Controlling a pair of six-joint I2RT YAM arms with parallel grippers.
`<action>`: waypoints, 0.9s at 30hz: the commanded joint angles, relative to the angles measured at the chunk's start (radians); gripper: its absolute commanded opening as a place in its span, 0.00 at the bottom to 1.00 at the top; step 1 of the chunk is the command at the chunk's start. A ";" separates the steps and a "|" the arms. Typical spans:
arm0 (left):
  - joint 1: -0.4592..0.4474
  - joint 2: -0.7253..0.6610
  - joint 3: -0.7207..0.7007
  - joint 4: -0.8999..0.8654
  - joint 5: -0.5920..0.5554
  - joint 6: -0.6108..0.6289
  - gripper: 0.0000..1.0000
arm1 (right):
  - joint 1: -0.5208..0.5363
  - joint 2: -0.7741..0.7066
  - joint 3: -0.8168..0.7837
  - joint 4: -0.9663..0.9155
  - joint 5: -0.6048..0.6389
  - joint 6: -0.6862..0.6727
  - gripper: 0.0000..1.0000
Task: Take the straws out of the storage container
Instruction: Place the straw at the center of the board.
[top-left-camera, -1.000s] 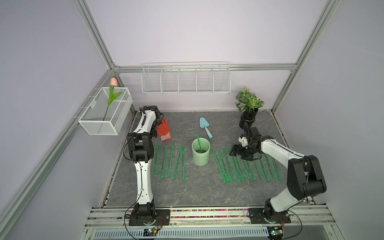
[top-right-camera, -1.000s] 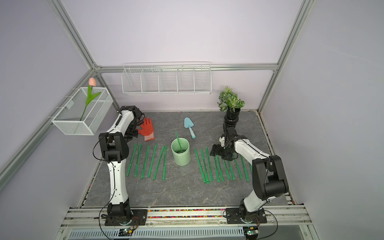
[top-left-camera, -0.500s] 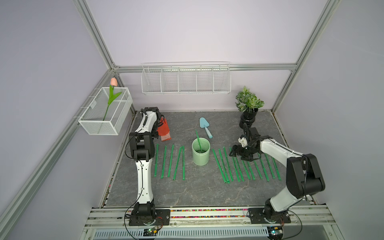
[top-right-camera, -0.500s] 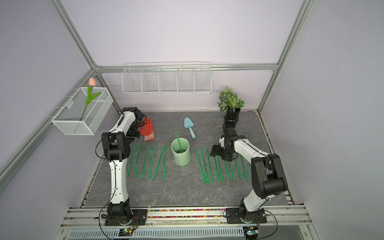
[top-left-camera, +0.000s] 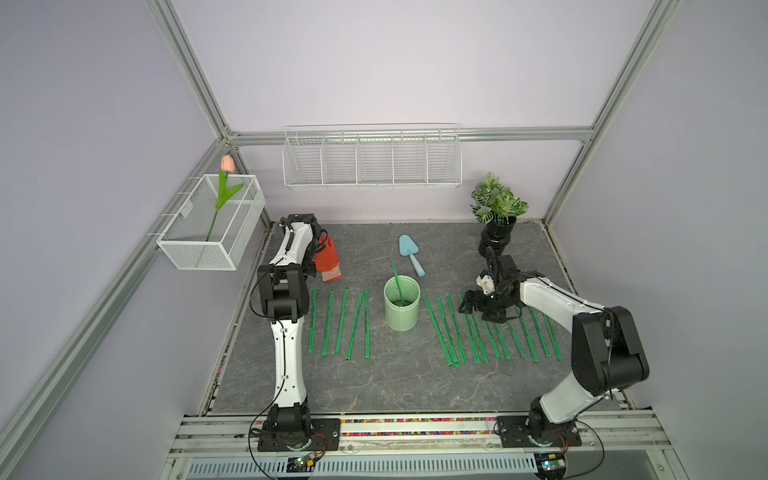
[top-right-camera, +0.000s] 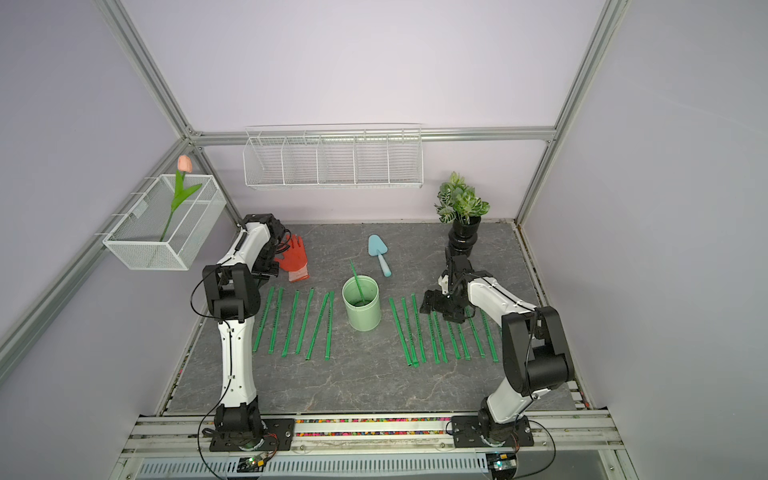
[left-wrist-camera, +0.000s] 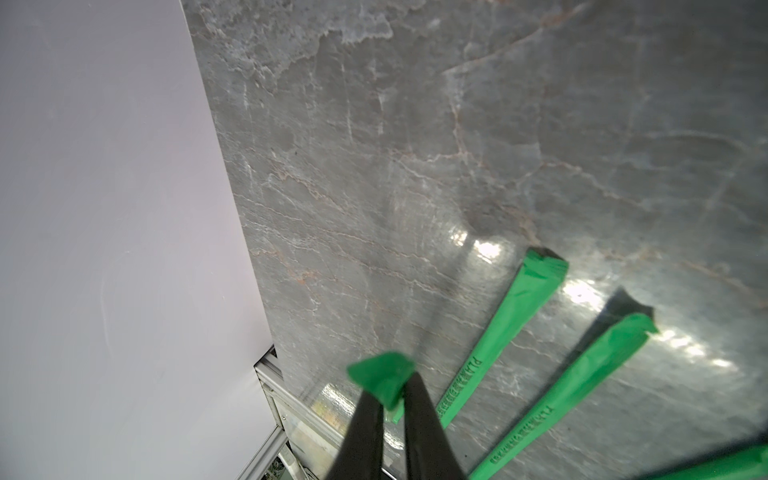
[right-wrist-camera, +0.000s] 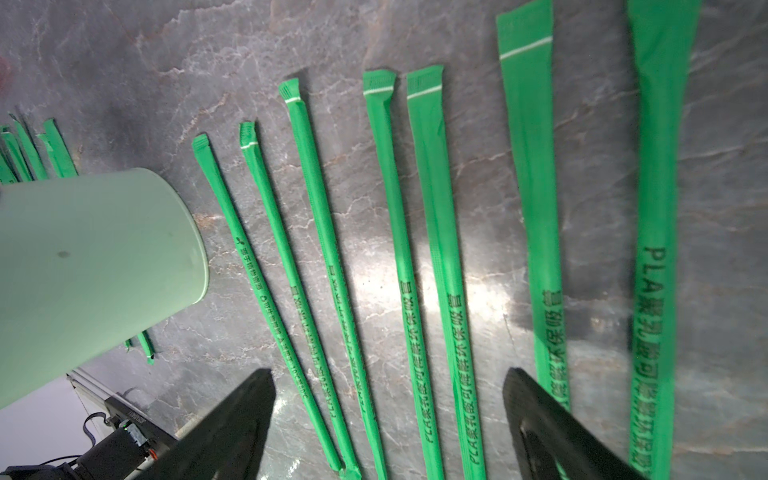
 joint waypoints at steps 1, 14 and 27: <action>0.008 0.036 0.033 -0.065 -0.011 0.008 0.15 | 0.005 0.020 0.025 -0.014 0.009 -0.006 0.89; 0.008 0.036 0.035 -0.068 -0.015 0.003 0.19 | 0.007 0.022 0.029 -0.016 0.010 -0.006 0.89; -0.076 -0.147 0.057 -0.029 0.055 -0.021 0.30 | 0.011 -0.130 0.036 -0.072 0.060 0.006 0.89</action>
